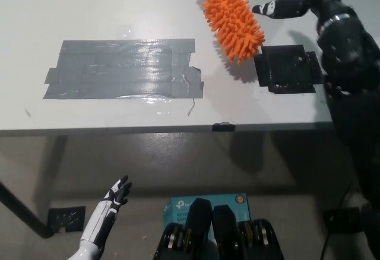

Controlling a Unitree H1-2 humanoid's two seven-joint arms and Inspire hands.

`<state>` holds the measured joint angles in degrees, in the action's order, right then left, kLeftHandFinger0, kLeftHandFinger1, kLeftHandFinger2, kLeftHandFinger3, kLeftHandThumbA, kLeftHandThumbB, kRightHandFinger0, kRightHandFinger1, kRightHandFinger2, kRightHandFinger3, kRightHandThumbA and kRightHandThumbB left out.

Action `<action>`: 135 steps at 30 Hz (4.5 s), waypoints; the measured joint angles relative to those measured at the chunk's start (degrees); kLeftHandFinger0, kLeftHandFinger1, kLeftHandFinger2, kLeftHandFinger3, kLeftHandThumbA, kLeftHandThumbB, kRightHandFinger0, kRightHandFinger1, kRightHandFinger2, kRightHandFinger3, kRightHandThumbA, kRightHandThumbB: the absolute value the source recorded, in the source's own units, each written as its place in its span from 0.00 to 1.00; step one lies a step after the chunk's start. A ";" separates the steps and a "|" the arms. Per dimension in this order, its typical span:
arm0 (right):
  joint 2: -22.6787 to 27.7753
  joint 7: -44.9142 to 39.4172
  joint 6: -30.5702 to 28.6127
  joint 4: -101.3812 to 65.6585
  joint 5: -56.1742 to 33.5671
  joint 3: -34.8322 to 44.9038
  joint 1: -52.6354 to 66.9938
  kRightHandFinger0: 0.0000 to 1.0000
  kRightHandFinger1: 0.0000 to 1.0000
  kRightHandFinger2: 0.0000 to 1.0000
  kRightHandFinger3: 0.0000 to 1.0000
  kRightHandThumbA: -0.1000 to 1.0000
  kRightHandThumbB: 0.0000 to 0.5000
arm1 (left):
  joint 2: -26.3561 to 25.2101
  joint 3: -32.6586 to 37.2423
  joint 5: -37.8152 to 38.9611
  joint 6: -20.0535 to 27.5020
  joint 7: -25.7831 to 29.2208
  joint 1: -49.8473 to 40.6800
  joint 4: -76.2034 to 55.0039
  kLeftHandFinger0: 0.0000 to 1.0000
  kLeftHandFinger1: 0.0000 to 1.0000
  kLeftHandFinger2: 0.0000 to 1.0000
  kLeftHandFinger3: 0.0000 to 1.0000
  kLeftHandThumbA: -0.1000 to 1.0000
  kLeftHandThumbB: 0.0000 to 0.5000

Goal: A person hands an oraange duster to the robot and the robot grabs it with its right hand and places it on the black marked spot infron tof it on the desk

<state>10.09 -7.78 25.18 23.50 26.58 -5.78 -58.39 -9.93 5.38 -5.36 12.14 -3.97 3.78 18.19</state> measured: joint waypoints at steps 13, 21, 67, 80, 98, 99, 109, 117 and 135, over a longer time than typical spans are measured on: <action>-4.46 -0.12 0.09 36.35 -2.79 0.17 -14.53 1.00 1.00 1.00 1.00 1.00 0.70 | 0.00 0.66 -0.42 0.00 -0.01 0.89 0.00 1.00 1.00 1.00 1.00 1.00 0.38; -7.46 -0.10 -2.27 49.73 -7.00 2.29 -21.88 1.00 1.00 1.00 1.00 1.00 0.77 | -0.01 0.85 -0.85 0.13 -0.02 1.64 -0.88 1.00 1.00 1.00 1.00 1.00 0.36; -6.35 4.58 -9.00 56.58 -10.82 -4.74 -19.32 0.01 0.37 0.82 0.40 0.00 0.43 | -0.06 0.85 -1.18 0.04 -0.87 4.63 -1.76 1.00 1.00 1.00 1.00 1.00 0.32; -3.75 5.00 -10.82 50.61 -13.07 -1.43 -19.35 0.05 0.58 0.93 0.97 0.00 0.35 | -0.06 0.78 -1.16 -0.02 -1.13 5.28 -1.48 1.00 1.00 1.00 1.00 1.00 0.30; 4.39 3.79 -10.81 39.12 -13.69 -0.77 -13.77 0.12 0.68 1.00 1.00 0.00 0.32 | -0.17 0.74 -1.11 -1.03 -1.27 5.33 -1.37 1.00 1.00 1.00 1.00 1.00 0.34; 4.52 3.77 -10.81 39.16 -13.69 -0.78 -13.36 0.12 0.68 1.00 1.00 0.00 0.32 | -0.17 0.73 -1.11 -1.04 -1.30 5.32 -1.37 1.00 1.00 1.00 1.00 1.00 0.34; 4.53 3.74 -11.65 45.67 -13.49 -2.15 -8.85 0.23 0.72 1.00 1.00 0.00 0.33 | -0.17 0.72 -1.14 -1.37 -1.72 5.36 -1.49 1.00 1.00 1.00 1.00 0.92 0.31; 4.42 2.21 -14.52 50.60 -13.43 -3.15 -8.46 1.00 1.00 1.00 1.00 0.32 0.66 | -0.17 0.71 -1.28 -1.70 -1.72 6.05 -1.49 1.00 1.00 1.00 1.00 0.90 0.28; 4.34 3.72 -23.11 47.28 -14.94 0.82 -8.70 1.00 1.00 1.00 1.00 0.65 0.67 | -0.17 0.64 -1.25 -1.71 -1.72 6.34 -1.47 1.00 1.00 1.00 1.00 0.89 0.32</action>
<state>14.43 -4.05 2.08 70.78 11.64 -4.96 -67.09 -10.10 6.02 -6.61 10.43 -5.68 10.12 16.71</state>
